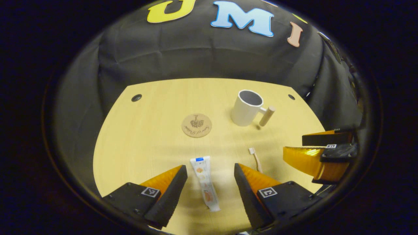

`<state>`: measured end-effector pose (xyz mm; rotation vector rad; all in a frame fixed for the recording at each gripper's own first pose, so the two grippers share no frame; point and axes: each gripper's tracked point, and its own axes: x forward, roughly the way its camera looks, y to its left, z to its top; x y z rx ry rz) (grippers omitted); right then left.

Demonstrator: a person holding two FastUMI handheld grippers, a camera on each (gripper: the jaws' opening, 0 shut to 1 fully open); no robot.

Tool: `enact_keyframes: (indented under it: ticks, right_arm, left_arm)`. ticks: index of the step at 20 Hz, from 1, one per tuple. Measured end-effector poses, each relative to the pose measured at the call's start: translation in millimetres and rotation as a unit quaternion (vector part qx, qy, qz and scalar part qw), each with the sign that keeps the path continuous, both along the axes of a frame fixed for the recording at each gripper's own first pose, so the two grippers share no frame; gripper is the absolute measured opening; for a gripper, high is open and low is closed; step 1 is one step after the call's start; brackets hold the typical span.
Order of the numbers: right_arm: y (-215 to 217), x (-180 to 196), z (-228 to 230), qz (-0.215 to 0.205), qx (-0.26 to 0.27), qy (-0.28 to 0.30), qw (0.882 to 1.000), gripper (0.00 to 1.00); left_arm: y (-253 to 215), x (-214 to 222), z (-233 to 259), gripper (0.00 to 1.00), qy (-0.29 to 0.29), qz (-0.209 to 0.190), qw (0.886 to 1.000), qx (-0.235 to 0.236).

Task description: Put the toothbrush and toothpaste on the desktop into the cup, then pick up the cup and place it on the coaster on the desktop.

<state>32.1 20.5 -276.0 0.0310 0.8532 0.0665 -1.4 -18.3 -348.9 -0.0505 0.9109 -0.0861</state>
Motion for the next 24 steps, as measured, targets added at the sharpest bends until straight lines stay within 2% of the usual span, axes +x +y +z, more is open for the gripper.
enact_keyframes:
  ticks: [12,20,23,24]
  right_arm:
    - [12,0,-79,0.001,0.01,0.127,0.992,0.92]
    - [16,-1,-103,-0.007,0.002,0.164,0.986,0.9]
    - [17,-3,-111,-0.013,0.002,0.178,0.984,0.82]
    - [16,-4,-112,-0.012,-0.002,0.182,0.983,0.85]
  left_arm:
    - [12,-11,-60,0.95,0.119,0.039,0.992,-0.004]
    - [18,-21,-71,0.95,0.158,0.058,0.986,0.004]
    - [17,-24,-78,0.96,0.173,0.064,0.983,0.004]
    - [17,-25,-80,0.95,0.177,0.065,0.982,0.004]
